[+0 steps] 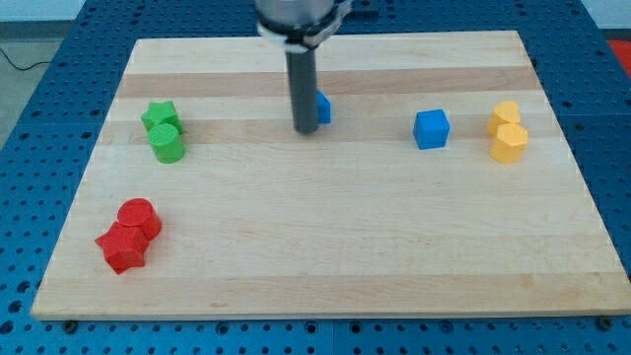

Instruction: Push the blue triangle upwards

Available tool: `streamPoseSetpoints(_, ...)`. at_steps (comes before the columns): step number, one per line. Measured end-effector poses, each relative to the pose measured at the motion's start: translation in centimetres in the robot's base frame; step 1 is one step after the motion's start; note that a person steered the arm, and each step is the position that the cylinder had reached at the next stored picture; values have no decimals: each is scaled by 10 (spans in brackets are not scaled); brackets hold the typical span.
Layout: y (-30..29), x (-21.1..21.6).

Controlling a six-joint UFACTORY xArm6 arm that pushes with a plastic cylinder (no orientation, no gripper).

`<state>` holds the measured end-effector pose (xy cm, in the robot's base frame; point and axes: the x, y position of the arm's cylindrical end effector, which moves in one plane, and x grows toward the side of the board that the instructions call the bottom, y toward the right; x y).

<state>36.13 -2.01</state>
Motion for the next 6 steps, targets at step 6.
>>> streamPoseSetpoints(6,23,-75)
